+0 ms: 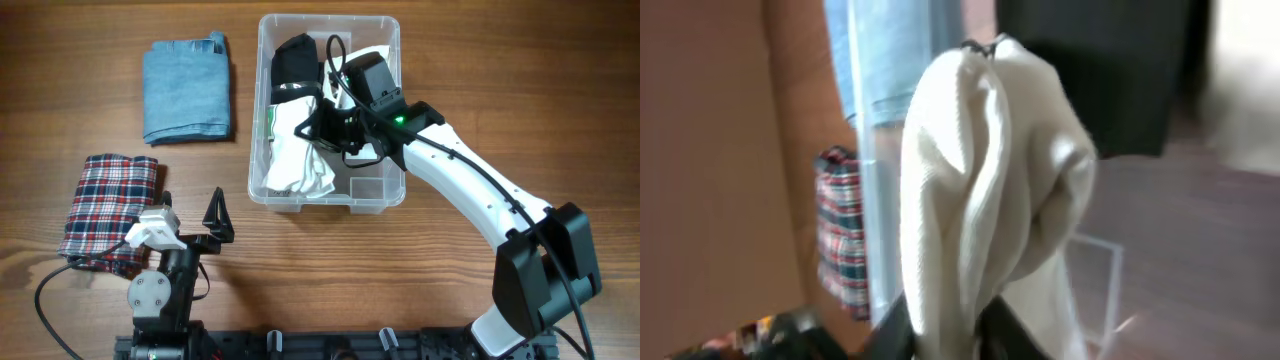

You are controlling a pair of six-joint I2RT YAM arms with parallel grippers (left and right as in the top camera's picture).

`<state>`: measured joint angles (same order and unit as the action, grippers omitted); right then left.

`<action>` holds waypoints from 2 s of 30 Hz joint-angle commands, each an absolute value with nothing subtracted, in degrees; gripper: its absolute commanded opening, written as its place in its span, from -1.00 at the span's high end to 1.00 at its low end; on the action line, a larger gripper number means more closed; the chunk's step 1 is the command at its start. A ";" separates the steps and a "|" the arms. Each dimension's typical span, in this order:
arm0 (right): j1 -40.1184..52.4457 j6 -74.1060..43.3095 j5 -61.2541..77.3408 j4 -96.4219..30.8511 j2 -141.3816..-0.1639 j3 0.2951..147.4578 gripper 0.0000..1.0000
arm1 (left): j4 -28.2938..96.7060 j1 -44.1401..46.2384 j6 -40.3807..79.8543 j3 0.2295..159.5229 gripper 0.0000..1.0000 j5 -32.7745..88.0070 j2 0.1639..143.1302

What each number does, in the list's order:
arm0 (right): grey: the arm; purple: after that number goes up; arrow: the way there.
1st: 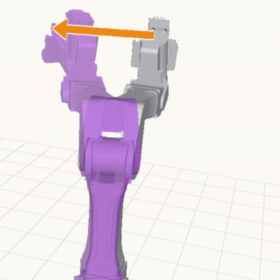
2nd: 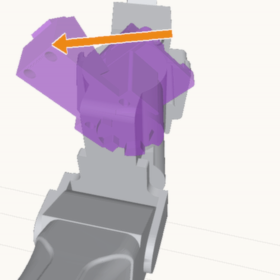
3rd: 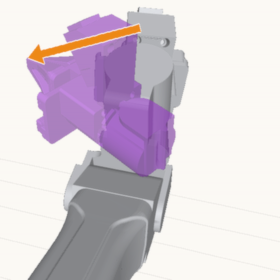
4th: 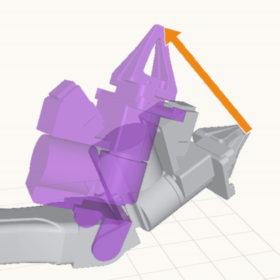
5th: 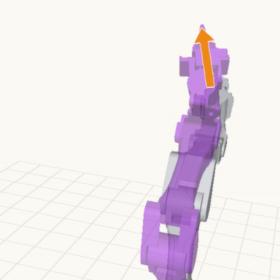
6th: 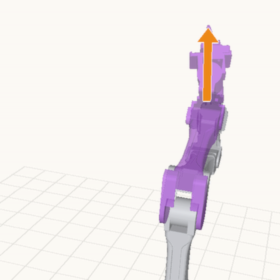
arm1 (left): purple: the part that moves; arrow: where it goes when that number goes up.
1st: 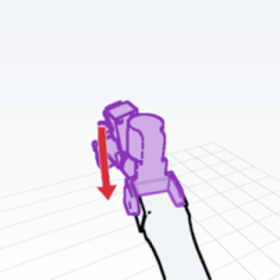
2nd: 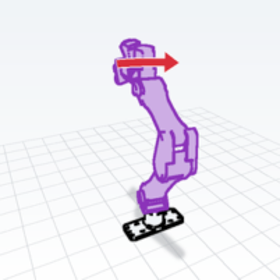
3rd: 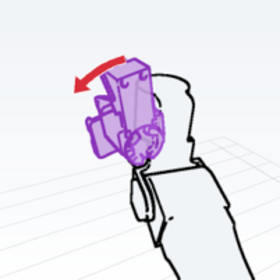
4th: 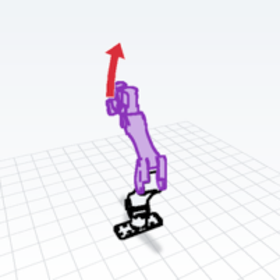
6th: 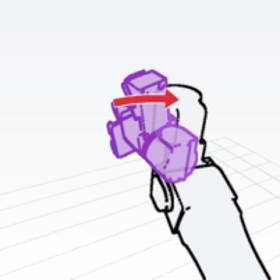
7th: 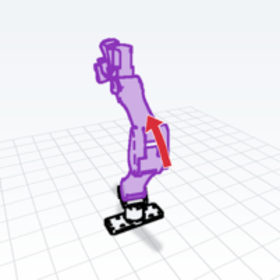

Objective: Pack container
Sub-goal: 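Lift the white garment and lower it into the bin's right side, then open the right gripper and withdraw it to the upper right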

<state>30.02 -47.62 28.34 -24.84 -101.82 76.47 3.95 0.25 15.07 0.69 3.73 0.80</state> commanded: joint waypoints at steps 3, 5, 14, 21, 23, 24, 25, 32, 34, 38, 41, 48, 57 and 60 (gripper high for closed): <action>30.22 -41.47 18.02 -26.68 -102.76 77.19 0.04 | 4.14 -0.16 13.89 0.32 -0.99 2.98 0.38; 30.22 -39.72 13.89 -27.77 -102.76 77.21 -0.50 | 4.16 -0.16 13.89 0.32 -1.00 2.98 0.38; 30.22 -26.87 -1.96 -31.75 -102.76 81.76 -0.69 | 4.14 -0.16 13.87 0.34 -0.99 3.01 0.38; 30.37 -23.99 -6.09 -27.16 -104.68 82.98 0.51 | 4.14 -0.16 13.89 0.34 -1.00 2.98 0.38; 30.37 -24.01 -4.38 -24.84 -106.56 82.98 0.65 | 4.14 -0.16 13.89 0.34 -1.00 2.98 0.38; 30.37 -23.94 -4.25 -24.14 -107.53 82.98 0.69 | 4.14 -0.16 13.89 0.34 -0.99 2.98 0.38; 30.37 -23.92 -4.27 -23.49 -108.60 82.98 0.75 | 4.14 -0.16 13.87 0.32 -0.99 2.98 0.38; 30.39 -24.91 0.19 -23.81 -113.49 82.96 0.86 | 4.14 -0.16 13.87 0.34 -0.99 2.98 0.38; 30.44 -25.89 1.15 -24.14 -113.97 82.96 0.86 | 4.14 -0.16 13.89 0.34 -0.99 2.98 0.38; 31.03 -25.85 1.34 -24.88 -115.94 82.89 0.87 | 4.14 -0.16 13.89 0.32 -0.99 2.98 0.38; 31.90 -25.87 0.54 -24.99 -117.27 82.91 0.87 | 4.14 -0.16 13.89 0.32 -1.00 2.98 0.38; 31.83 -25.63 -7.16 -28.88 -111.44 87.72 0.76 | 4.14 -0.16 13.89 0.34 -0.99 2.98 0.38; 15.53 -27.16 -14.41 -36.18 -100.99 93.71 -0.54 | 4.14 -0.16 13.89 0.32 -0.99 2.98 0.38; 8.36 -27.03 -11.60 -38.70 -101.30 93.62 -0.59 | 4.14 -0.16 13.89 0.32 -0.99 2.98 0.38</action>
<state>14.44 -26.26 -12.08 -36.49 -100.27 93.93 3.95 0.25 15.07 0.69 3.73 0.80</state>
